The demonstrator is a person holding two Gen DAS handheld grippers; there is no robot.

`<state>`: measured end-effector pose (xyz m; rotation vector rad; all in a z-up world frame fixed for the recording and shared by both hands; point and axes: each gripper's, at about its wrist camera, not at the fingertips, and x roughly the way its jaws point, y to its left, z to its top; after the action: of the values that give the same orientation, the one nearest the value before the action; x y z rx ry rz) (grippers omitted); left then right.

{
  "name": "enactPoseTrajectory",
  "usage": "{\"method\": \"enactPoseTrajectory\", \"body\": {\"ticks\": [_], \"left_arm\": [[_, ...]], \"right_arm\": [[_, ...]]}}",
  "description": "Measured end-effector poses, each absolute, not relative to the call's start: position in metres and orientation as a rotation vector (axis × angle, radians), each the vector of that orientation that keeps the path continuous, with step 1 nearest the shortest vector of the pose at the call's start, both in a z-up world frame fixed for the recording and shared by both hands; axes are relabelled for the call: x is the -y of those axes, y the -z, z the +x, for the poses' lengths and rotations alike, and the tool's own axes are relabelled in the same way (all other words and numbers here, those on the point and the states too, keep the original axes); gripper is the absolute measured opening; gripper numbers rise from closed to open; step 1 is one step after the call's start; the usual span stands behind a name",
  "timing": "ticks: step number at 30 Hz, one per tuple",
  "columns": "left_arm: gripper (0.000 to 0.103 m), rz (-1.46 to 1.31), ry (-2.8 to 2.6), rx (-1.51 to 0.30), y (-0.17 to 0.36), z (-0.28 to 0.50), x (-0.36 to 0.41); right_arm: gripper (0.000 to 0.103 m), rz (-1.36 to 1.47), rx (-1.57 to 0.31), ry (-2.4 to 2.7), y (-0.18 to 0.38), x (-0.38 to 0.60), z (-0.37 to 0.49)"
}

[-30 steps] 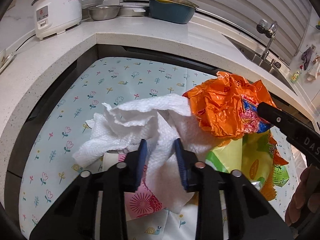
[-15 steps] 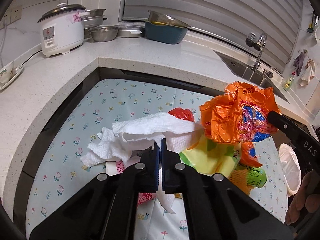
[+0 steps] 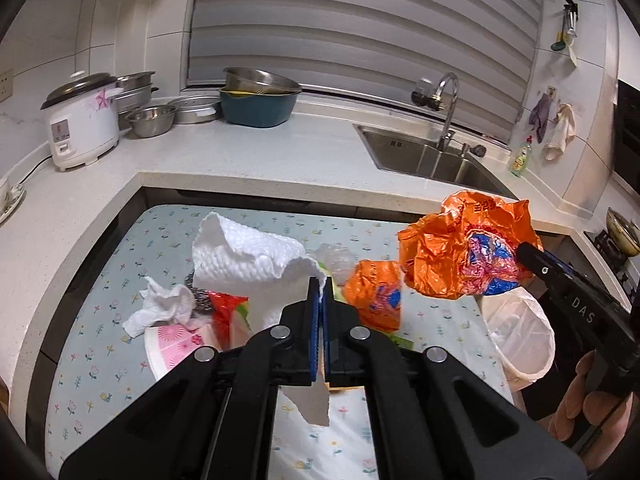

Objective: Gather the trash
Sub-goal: 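Carry both items over the white-bagged bin and open both tools to drop them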

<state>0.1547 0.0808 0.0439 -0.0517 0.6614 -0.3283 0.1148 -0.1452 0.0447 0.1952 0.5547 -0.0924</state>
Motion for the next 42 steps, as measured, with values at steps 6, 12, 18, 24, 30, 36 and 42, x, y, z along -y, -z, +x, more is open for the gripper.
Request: {"method": "enactPoseTrajectory", "body": {"ticks": [6,12,18,24,30,36,42], "left_arm": [[0.001,-0.025,0.427,-0.659,-0.052,0.127,-0.024],[0.001,0.003,0.519,-0.668,-0.054,0.108,0.025],[0.001,0.030,0.601,-0.685,-0.052,0.100,0.073],[0.001,0.064,0.679,-0.703,-0.045,0.097,0.121],[0.001,0.100,0.757,-0.710,-0.035,0.097,0.165],[0.001,0.157,0.805,-0.728,-0.020,0.101,0.207],[0.003,0.185,0.831,-0.739,-0.006,0.105,0.236]], "right_arm": [[0.016,0.207,-0.543,0.161,-0.048,0.188,0.078],[0.016,0.224,-0.540,0.245,-0.044,0.229,0.046],[0.016,0.254,-0.553,0.332,-0.031,0.272,0.024],[0.016,0.266,-0.567,0.424,-0.015,0.312,0.007],[0.016,0.310,-0.571,0.505,-0.001,0.351,-0.009],[0.016,0.346,-0.575,0.573,0.010,0.380,-0.021],[0.016,0.353,-0.594,0.596,0.023,0.395,-0.020]]}}
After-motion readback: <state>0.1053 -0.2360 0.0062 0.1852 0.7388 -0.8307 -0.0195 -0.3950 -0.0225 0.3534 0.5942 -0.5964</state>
